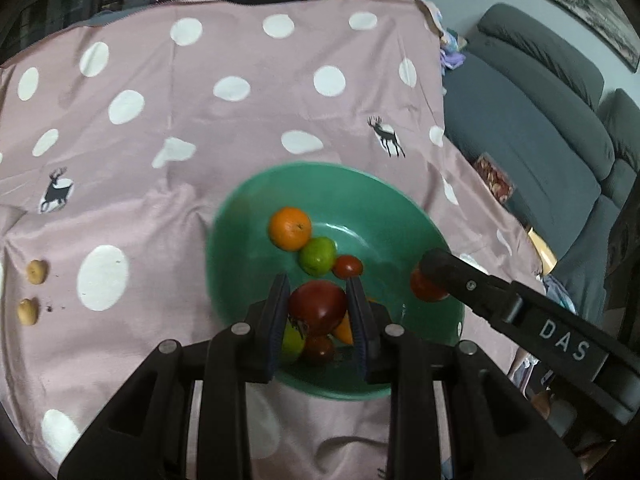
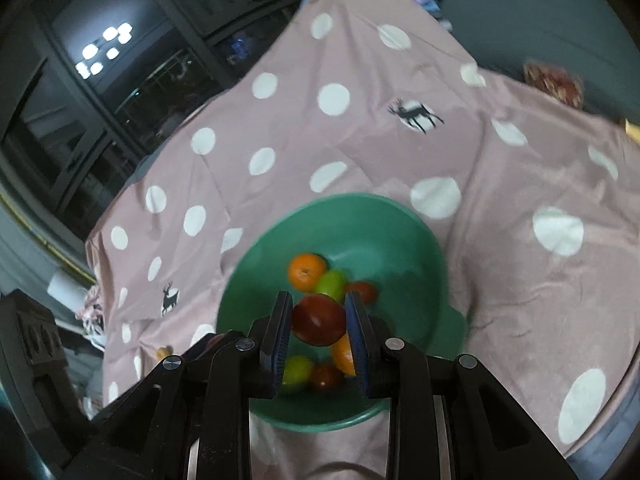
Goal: Organize fruits
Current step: 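Carry the tomato into the green bowl, then open the right tool to release the tomato, then move the right tool to the small yellow-brown fruits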
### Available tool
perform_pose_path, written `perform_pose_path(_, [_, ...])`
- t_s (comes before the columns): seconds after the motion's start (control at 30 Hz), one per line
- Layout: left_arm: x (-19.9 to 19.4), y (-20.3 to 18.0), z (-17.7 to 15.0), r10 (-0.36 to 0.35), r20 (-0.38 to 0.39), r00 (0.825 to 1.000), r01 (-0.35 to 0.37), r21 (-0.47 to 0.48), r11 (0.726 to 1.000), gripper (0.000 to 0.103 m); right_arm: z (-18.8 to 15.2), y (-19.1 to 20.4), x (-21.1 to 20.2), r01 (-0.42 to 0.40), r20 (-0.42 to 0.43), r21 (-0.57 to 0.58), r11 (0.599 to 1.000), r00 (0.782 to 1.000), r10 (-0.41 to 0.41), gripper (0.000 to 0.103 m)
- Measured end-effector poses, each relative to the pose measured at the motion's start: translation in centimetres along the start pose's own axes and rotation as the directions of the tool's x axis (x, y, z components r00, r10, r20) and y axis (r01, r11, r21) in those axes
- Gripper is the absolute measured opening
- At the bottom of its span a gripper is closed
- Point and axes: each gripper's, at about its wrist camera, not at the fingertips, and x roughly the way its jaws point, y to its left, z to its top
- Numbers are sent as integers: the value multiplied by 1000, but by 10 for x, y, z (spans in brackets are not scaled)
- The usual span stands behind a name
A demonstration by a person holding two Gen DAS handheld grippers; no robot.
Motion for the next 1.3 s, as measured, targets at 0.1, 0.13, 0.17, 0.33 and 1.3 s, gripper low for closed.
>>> perform_pose_path(0.1, [12, -4, -2, -8, -28, 1000, 8, 8, 1000, 29, 1, -10, 3, 45, -10, 22, 999, 999, -45, 29])
perform_pose_path(0.13, [14, -5, -2, -5, -32, 999, 6, 10, 1000, 29, 2, -13, 5, 45, -19, 33, 998, 999, -44, 29])
perform_pose_path(0.17, [15, -6, -3, -2, -34, 999, 3, 11, 1000, 28, 3, -16, 7, 39, -30, 47, 998, 999, -38, 29])
perform_pose_path(0.33, [8, -9, -4, 1, -26, 1000, 0, 26, 1000, 41, 4, -20, 5, 32, -18, 53, 998, 999, -31, 34])
perform_pose_path(1.3, [-109, 217, -44, 378, -11, 926, -357, -355, 864, 73, -94, 141, -21, -67, -26, -353, 933, 998, 62, 45])
